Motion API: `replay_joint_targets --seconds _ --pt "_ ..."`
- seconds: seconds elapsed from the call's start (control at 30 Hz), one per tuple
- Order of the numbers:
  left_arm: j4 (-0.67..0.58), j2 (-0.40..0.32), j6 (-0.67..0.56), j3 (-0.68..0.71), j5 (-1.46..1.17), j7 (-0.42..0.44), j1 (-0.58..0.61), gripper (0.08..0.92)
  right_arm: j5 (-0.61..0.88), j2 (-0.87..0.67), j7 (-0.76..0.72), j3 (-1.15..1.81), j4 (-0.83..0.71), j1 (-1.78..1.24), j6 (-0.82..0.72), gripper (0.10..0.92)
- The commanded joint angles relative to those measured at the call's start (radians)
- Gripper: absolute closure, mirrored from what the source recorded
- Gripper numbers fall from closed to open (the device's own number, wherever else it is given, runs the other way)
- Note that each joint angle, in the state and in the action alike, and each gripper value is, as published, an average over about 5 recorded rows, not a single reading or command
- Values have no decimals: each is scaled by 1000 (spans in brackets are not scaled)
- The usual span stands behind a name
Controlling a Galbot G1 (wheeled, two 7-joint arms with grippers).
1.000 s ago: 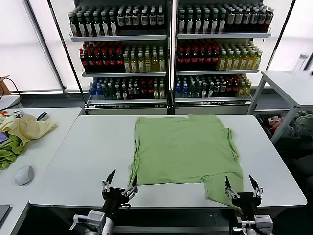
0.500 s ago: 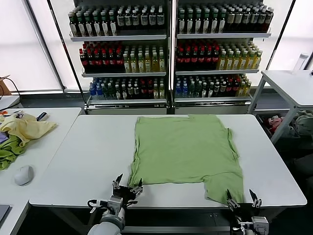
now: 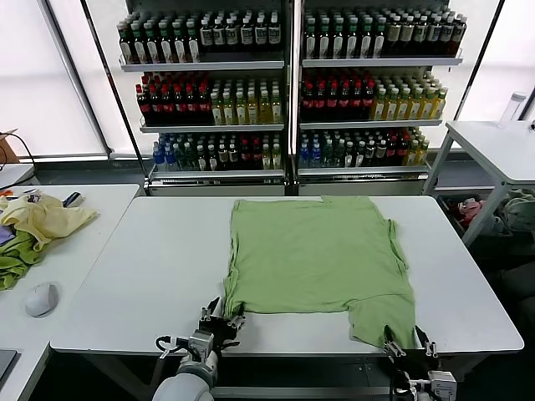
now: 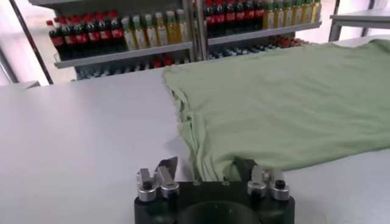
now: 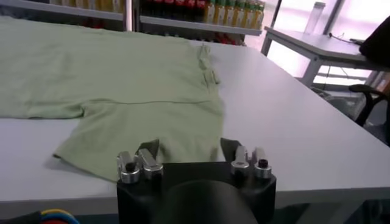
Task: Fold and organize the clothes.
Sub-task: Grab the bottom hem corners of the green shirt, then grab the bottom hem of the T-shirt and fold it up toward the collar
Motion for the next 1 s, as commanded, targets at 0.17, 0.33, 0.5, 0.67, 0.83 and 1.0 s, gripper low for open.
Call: replay_joint_targets --seconds 0.17,0.33,0.5,0.67,0.83,1.0 --pt "-19 20 -18 -7 -92 31 17 614 56 -2 -13 -1 5 -4 -8 681" --pt "-40 34 -67 -17 -114 46 23 761 69 -7 -25 7 29 0 9 819" --pt "-88 64 -107 -34 -148 54 24 881 74 -29 -36 30 68 15 42 904" --pt "-129 111 -124 -48 -192 60 11 895 82 -63 -42 40 92 53 72 906" --pt "-120 153 -133 -48 -221 68 -38 895 97 -101 -45 38 69 134 77 906" --pt "-61 181 -134 -32 -249 70 -122 895 123 -150 -43 26 1 269 64 906"
